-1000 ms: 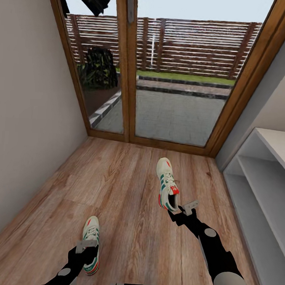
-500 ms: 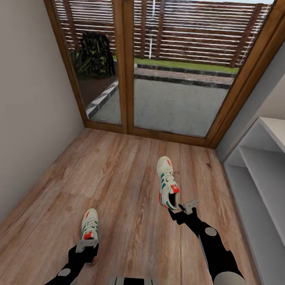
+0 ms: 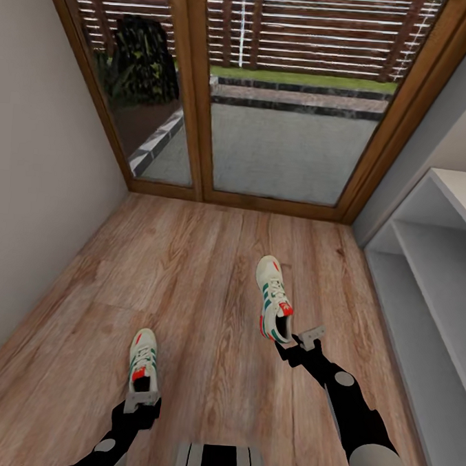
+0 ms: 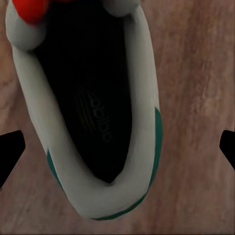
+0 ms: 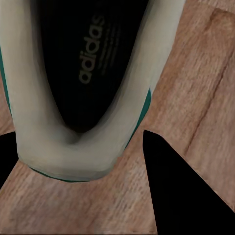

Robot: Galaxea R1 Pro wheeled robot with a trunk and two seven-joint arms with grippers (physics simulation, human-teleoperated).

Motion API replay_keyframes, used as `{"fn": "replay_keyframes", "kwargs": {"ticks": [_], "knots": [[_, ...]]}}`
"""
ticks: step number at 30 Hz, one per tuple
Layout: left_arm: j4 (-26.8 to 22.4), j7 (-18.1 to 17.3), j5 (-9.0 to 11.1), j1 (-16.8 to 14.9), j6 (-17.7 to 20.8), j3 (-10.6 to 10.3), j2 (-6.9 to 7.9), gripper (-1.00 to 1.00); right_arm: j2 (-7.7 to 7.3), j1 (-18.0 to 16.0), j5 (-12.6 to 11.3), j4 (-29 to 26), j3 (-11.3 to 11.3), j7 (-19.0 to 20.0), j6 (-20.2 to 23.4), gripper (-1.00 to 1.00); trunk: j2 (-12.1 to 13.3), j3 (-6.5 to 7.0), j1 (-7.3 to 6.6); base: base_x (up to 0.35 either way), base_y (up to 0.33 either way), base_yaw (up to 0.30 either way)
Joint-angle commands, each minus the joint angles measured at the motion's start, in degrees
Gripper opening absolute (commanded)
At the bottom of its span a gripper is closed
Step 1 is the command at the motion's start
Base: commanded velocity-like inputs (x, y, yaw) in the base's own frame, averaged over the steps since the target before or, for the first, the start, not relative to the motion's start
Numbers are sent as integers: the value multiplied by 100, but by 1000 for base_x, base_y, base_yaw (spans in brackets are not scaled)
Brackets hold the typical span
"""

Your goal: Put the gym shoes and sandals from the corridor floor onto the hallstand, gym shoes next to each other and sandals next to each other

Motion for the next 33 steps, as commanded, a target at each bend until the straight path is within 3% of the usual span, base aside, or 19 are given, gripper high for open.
{"fn": "replay_keyframes", "kwargs": {"ticks": [1,7,15,19,33], "knots": [[2,1,-60,-3,-19,48,-3,100,10,-6,48,-2,-41,30,-38,-100,-3,-35,1,0,0,-74],[2,4,-60,-3,-21,49,-3,100,10,-8,55,3,-41,30,-38,-100,-11,-222,16,0,0,-70],[2,3,-52,-3,-21,51,3,100,10,-7,56,7,-41,30,-38,-100,-11,-257,16,0,0,-13],[2,1,-51,-3,-23,55,5,100,10,-6,57,7,-41,30,-38,-100,-16,-347,27,0,0,0],[-4,-1,-49,-3,-19,56,6,100,10,-6,57,7,-41,30,-38,-100,-16,-347,27,19,5,0]]}}
